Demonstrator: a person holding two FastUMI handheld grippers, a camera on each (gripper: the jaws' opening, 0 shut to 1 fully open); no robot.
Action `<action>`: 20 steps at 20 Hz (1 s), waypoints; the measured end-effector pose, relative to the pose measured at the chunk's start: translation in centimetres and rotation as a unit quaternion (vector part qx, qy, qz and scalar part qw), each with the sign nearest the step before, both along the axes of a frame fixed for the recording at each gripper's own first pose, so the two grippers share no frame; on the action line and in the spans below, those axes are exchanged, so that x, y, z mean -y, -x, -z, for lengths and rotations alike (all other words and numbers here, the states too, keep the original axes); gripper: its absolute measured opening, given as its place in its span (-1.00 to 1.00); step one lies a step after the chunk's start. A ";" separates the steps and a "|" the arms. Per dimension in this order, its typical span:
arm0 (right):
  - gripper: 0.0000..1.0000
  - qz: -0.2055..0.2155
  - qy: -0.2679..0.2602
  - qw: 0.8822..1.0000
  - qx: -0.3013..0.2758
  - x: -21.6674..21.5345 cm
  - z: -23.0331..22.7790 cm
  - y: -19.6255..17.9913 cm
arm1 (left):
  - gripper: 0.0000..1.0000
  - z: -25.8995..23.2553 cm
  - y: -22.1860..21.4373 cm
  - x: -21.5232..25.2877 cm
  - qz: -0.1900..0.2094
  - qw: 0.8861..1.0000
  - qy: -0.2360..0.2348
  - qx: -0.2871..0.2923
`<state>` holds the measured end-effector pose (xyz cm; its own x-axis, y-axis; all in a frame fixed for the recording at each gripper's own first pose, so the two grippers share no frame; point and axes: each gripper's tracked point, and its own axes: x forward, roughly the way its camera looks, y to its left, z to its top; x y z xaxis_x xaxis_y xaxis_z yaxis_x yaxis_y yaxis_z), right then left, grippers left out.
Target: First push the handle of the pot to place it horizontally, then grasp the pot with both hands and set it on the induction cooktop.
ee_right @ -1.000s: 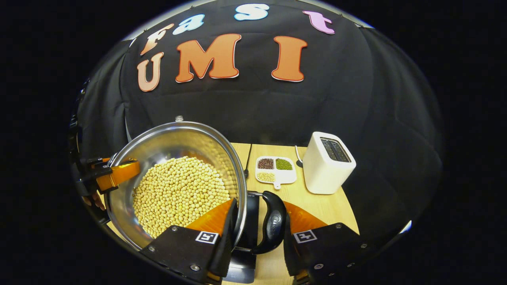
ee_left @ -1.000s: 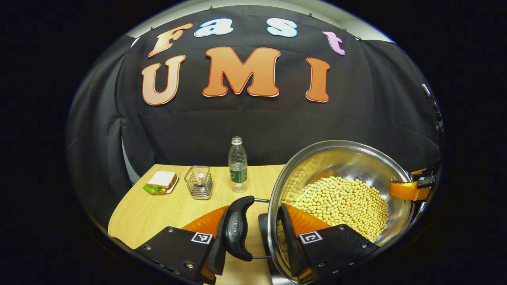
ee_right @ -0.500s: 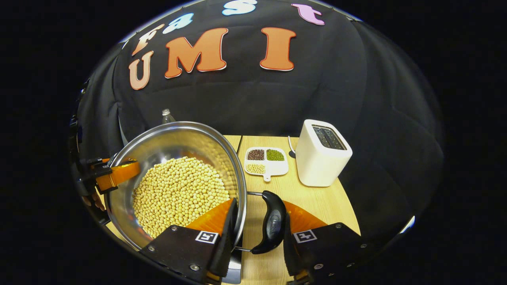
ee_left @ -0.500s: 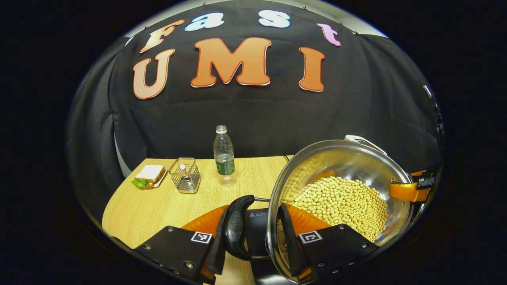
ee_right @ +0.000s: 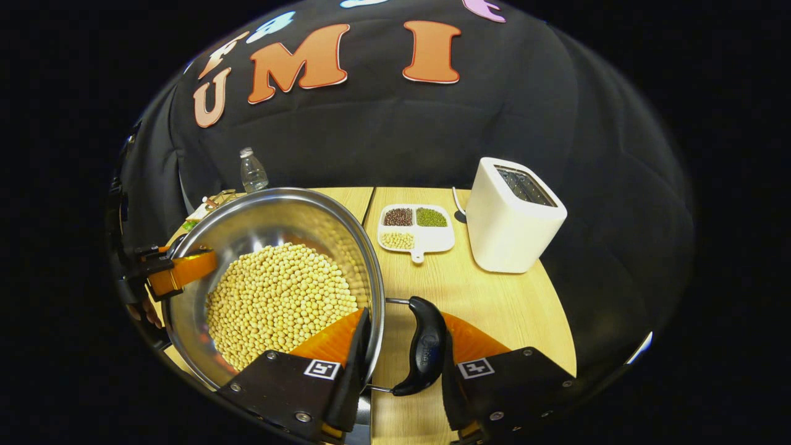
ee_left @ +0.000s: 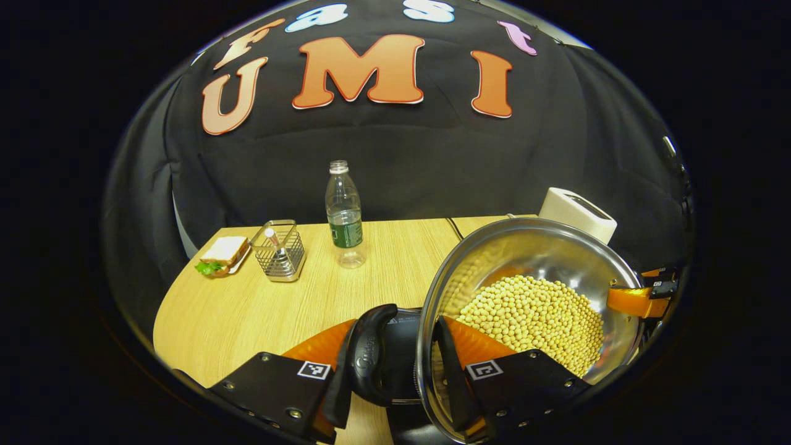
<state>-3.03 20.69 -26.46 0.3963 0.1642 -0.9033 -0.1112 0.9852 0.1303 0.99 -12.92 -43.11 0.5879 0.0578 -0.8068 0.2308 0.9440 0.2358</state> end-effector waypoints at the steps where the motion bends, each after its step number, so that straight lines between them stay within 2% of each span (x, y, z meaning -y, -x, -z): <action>1: 0.10 0.001 0.000 1.000 -0.003 0.1 -0.2 0.0 | 0.28 0.3 0.0 0.0 -0.001 1.000 -0.001 -0.003; 10: 0.10 -0.008 0.004 1.000 -0.022 -0.2 0.0 0.1 | 0.28 3.0 1.0 -0.2 -0.007 1.000 -0.002 -0.031; 20: 0.10 -0.010 -0.006 0.999 -0.033 -0.1 0.2 0.0 | 0.28 3.8 1.5 -0.4 -0.015 0.999 -0.004 -0.047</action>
<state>-3.03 20.79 -26.66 0.3316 0.1832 -0.9255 -0.1212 0.9811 0.1508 -0.55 -12.50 -46.96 0.5083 0.0806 -0.8574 0.2240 0.9490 0.2220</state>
